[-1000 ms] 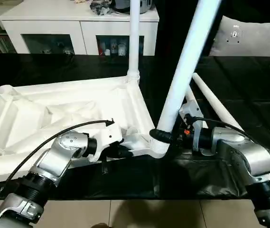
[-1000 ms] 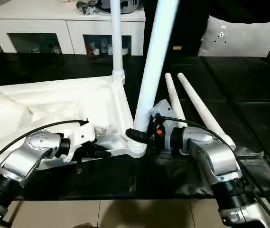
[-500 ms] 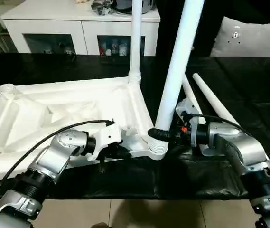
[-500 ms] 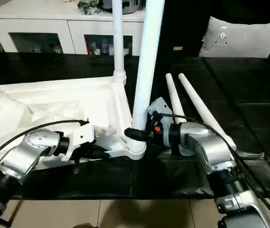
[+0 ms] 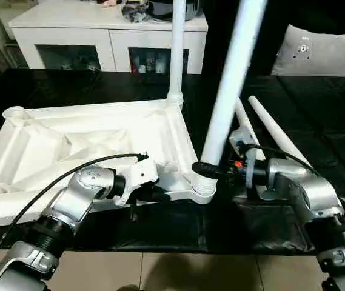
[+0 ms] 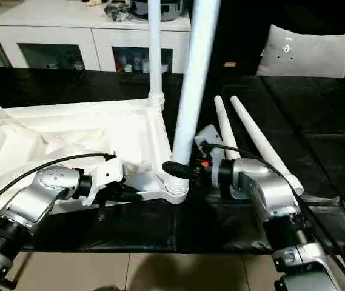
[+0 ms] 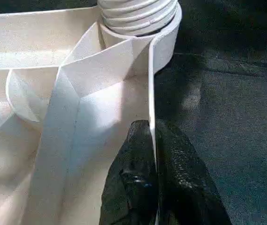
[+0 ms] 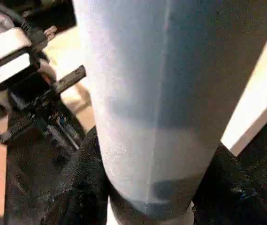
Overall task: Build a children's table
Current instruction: Insert table leg to table base
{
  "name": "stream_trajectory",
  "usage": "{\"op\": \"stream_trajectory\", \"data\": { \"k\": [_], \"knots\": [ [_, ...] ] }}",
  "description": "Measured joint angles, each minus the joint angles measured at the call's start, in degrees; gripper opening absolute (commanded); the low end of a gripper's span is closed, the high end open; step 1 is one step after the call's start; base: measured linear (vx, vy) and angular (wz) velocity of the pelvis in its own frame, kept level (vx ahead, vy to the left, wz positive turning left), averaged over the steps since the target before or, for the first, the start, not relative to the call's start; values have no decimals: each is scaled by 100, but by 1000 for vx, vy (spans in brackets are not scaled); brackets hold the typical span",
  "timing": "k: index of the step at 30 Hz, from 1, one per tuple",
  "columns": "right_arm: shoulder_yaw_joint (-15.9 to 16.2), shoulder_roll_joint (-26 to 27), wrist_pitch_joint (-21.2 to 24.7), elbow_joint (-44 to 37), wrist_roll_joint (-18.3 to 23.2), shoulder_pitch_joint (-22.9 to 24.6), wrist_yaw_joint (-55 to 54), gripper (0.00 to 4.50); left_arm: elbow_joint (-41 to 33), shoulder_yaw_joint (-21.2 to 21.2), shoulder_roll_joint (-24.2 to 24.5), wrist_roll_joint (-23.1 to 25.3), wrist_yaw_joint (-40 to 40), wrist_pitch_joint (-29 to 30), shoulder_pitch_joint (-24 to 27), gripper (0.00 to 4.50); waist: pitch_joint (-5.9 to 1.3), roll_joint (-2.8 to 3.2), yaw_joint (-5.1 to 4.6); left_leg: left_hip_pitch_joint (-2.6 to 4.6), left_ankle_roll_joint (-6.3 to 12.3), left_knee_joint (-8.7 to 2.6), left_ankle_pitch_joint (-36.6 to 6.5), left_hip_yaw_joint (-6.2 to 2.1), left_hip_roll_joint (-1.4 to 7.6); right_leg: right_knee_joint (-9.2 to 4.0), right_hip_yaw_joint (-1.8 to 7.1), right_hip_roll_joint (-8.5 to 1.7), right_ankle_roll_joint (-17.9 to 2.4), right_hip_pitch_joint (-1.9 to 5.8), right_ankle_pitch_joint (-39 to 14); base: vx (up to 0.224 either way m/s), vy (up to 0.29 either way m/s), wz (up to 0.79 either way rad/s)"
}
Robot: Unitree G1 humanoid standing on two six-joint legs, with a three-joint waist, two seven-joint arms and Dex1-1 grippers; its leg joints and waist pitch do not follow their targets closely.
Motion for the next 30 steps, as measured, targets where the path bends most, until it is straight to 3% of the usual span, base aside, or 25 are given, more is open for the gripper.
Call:
{"op": "stream_trajectory", "data": {
  "k": [5, 9, 12, 18, 30],
  "knots": [
    [-375, 249, -284, -81, 241, 463, -291, 188, 107, 26, -102, 4, 66, 8, -12, 0, -4, 27, 7, 23, 0, 0, 0, 1, -3, -5, 4, -3, 0, 24, 0, 0, 0, 0],
    [-460, 294, -514, -341, 249, 833, -409, 188, 138, 24, -151, 7, 74, 7, -16, 0, -13, 63, 5, 24, 0, -2, -1, 1, -6, -20, 4, -6, 1, 33, -1, 0, 0, 0],
    [-335, 185, -670, -569, 88, 942, -456, 188, 141, 17, -175, 6, 72, 6, -15, 0, -14, 100, 10, 23, 0, -3, -1, 1, -9, -32, 4, -7, 2, 38, -1, 0, 0, 0],
    [71, -99, -854, -838, -375, 845, -415, 188, 151, -9, -168, 25, 55, -35, -23, 0, -17, 111, 10, 31, 1, -10, -2, 1, -9, -48, 4, -7, 8, 51, -4, 0, 0, 0],
    [539, -382, -507, -499, -649, 156, 296, 188, 491, -141, -83, 65, -278, -244, -306, 0, -20, 92, 14, 34, 0, -47, -2, 1, -7, -68, -5, -4, 14, 52, -8, 0, 0, 0]
  ]
}}
